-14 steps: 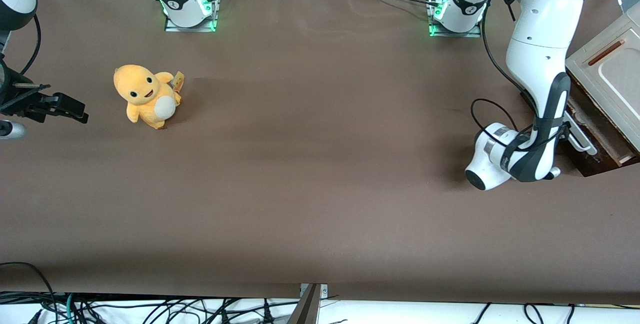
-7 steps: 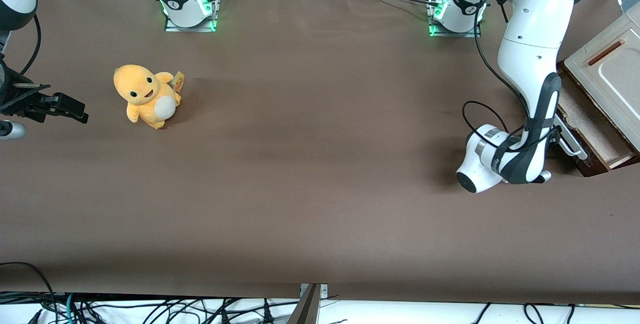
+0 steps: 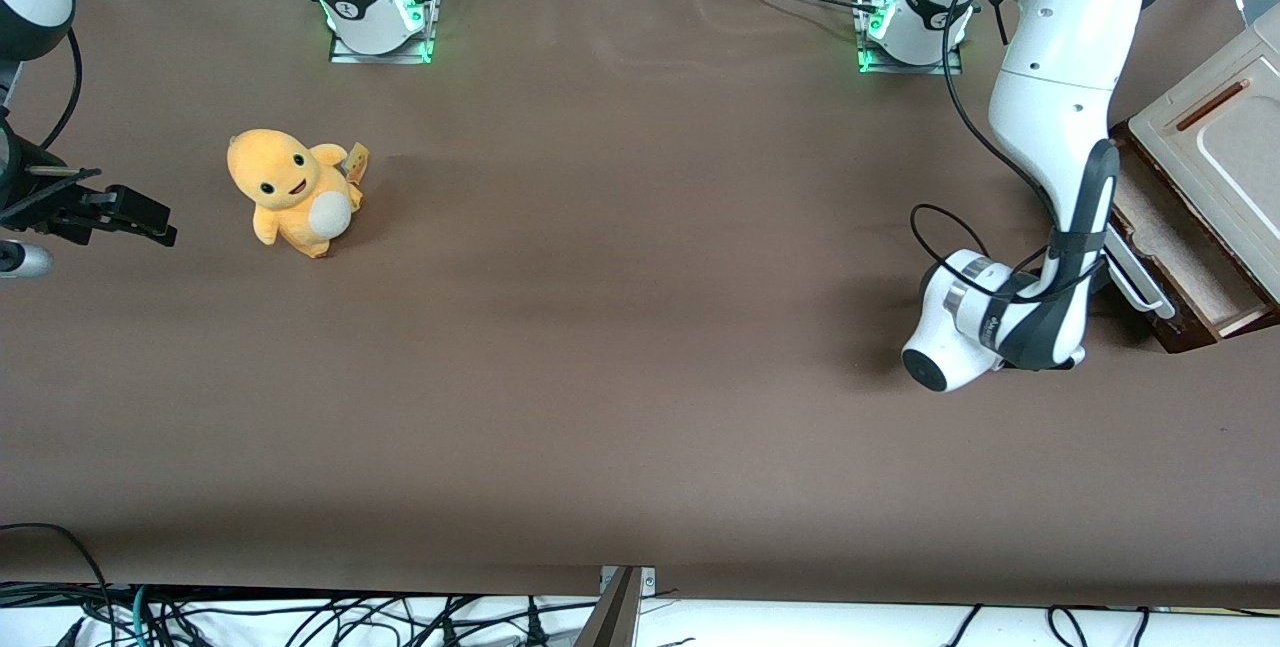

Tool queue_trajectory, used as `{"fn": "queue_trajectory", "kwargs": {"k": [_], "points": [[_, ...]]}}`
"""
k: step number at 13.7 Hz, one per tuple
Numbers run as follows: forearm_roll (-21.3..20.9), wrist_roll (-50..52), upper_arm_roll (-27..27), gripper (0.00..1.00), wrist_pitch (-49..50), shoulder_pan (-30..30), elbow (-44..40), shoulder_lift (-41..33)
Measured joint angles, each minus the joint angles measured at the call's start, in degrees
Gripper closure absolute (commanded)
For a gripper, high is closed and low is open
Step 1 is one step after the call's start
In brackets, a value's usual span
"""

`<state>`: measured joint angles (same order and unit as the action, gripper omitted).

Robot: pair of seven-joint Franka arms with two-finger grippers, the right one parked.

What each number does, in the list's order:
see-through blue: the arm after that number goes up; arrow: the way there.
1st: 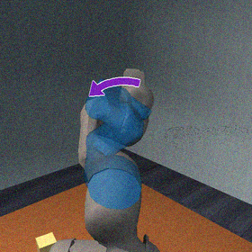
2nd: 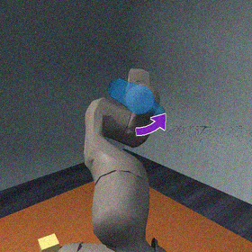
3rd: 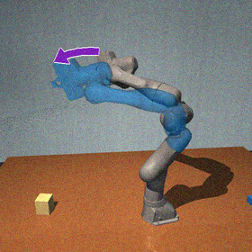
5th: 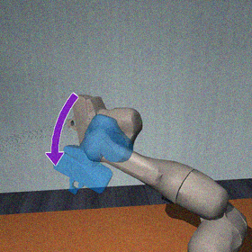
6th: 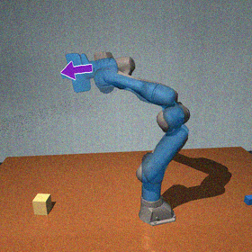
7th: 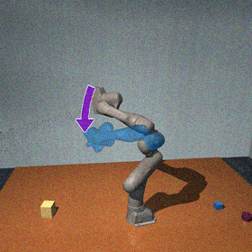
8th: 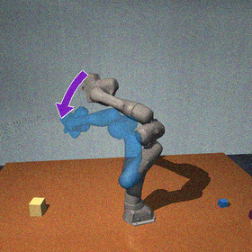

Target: Open lower drawer with left arm only

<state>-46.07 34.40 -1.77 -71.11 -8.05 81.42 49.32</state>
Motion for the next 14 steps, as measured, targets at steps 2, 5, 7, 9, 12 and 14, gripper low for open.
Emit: {"fn": "queue_trajectory", "kwargs": {"k": [2,5,7,9,12,14], "points": [[6.85,0.00,-0.02,0.00,0.00,0.04,-4.90,-0.17],[19.94,-0.02,0.27,0.00,0.07,1.13,-11.60,-1.80],[29.24,-0.06,0.29,0.00,-0.05,3.58,-13.74,-5.13],[37.38,-0.37,0.28,0.00,-1.13,7.04,-15.06,-9.01],[43.77,-2.22,0.25,0.00,-5.16,11.22,-15.26,-13.18],[47.18,-9.04,0.30,0.00,-8.59,13.28,-14.23,-15.95]]}}
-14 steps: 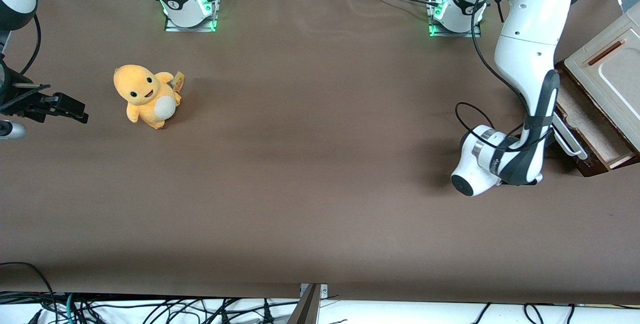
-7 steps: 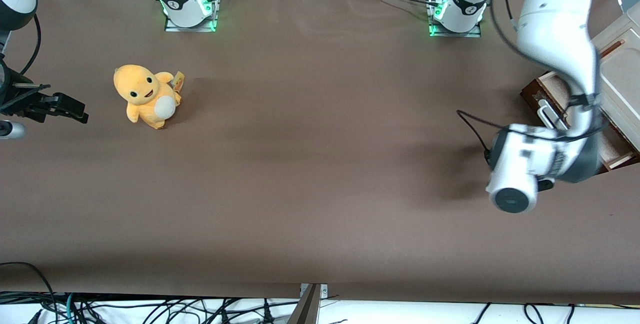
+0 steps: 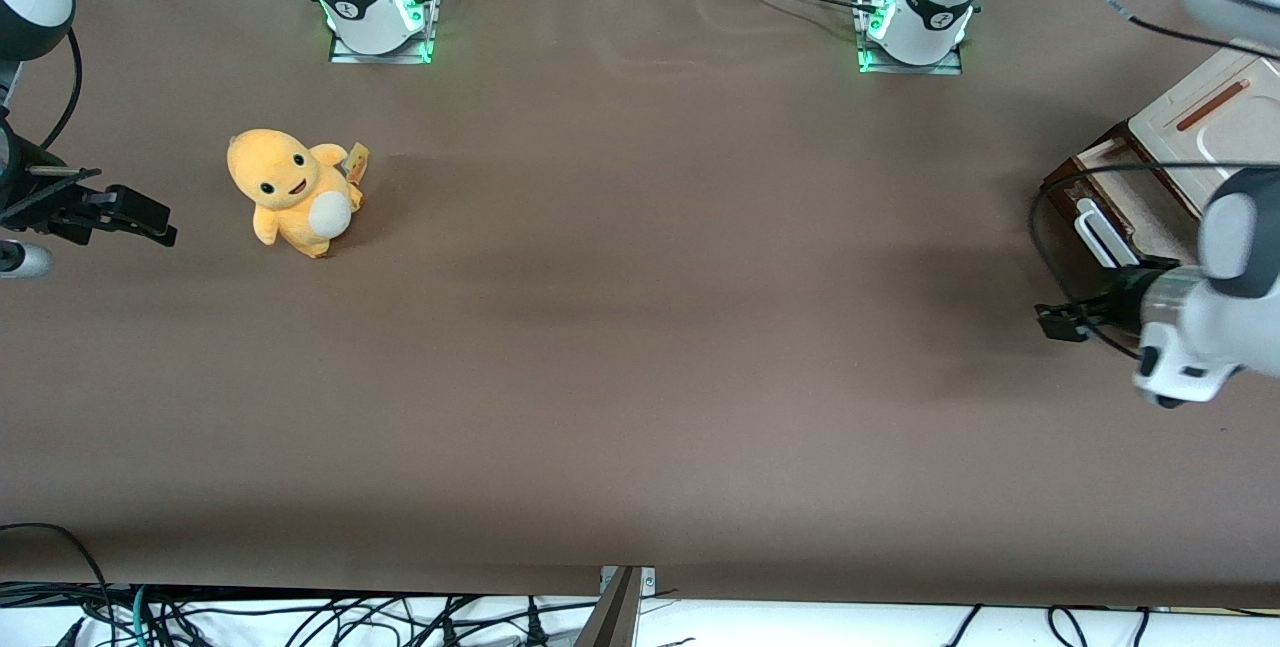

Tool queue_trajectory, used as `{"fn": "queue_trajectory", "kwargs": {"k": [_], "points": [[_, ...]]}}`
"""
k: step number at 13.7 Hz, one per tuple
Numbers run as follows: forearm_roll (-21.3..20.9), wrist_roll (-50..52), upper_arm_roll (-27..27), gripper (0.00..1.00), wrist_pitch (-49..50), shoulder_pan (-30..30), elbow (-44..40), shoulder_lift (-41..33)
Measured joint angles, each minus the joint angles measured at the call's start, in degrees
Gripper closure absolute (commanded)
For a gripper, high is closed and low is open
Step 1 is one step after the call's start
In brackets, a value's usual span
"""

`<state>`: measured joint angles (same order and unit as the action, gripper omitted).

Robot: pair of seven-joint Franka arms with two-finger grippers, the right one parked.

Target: Open lower drawer with left arm only

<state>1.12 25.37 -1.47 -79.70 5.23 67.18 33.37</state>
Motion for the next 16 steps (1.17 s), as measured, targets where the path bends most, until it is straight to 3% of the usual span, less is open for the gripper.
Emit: {"fn": "queue_trajectory", "kwargs": {"k": [6,10,16], "points": [[0.68,-24.62,2.64,0.00,-12.16,0.65,18.69,-18.46],[0.69,-25.99,2.78,0.00,-15.05,-4.58,24.58,-28.19],[0.69,-26.09,2.91,0.00,-14.41,-7.30,27.04,-31.26]]}}
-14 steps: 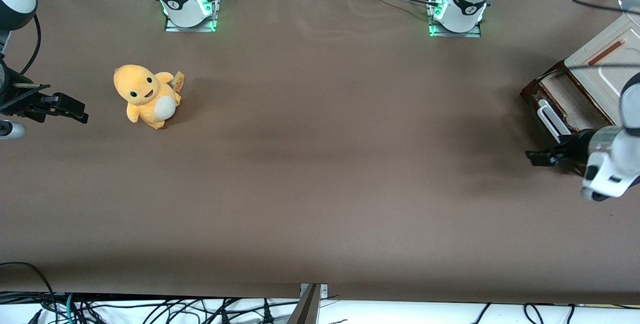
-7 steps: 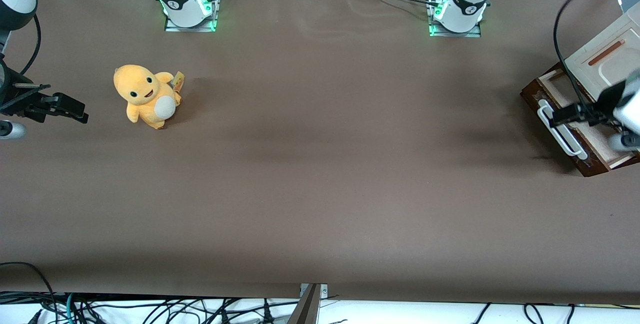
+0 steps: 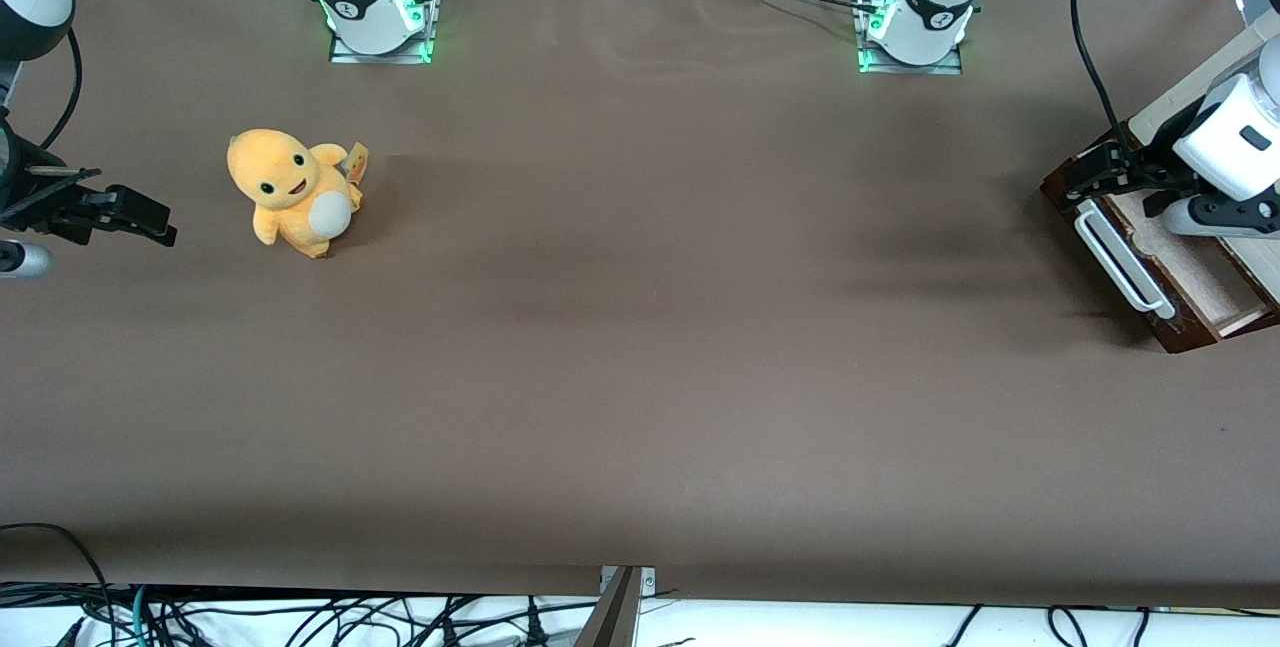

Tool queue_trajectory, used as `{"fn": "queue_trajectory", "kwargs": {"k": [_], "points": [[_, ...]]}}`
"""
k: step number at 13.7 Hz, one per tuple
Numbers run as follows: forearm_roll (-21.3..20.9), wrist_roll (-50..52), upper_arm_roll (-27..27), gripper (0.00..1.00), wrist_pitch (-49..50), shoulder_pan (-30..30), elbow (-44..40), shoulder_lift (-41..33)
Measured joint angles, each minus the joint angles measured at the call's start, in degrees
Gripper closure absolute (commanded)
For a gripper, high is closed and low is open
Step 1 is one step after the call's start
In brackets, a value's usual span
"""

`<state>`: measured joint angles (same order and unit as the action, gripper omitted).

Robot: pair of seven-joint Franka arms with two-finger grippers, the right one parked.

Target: Open lower drawer with left arm only

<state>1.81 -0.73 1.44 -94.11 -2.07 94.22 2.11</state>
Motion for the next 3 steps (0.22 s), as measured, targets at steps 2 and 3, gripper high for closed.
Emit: {"fn": "queue_trajectory", "kwargs": {"k": [2,3], "points": [[0.00,-0.08,0.17,0.00,0.00,0.01,0.89,0.01],[0.00,-0.09,0.21,0.00,0.00,0.01,1.22,0.02]]}}
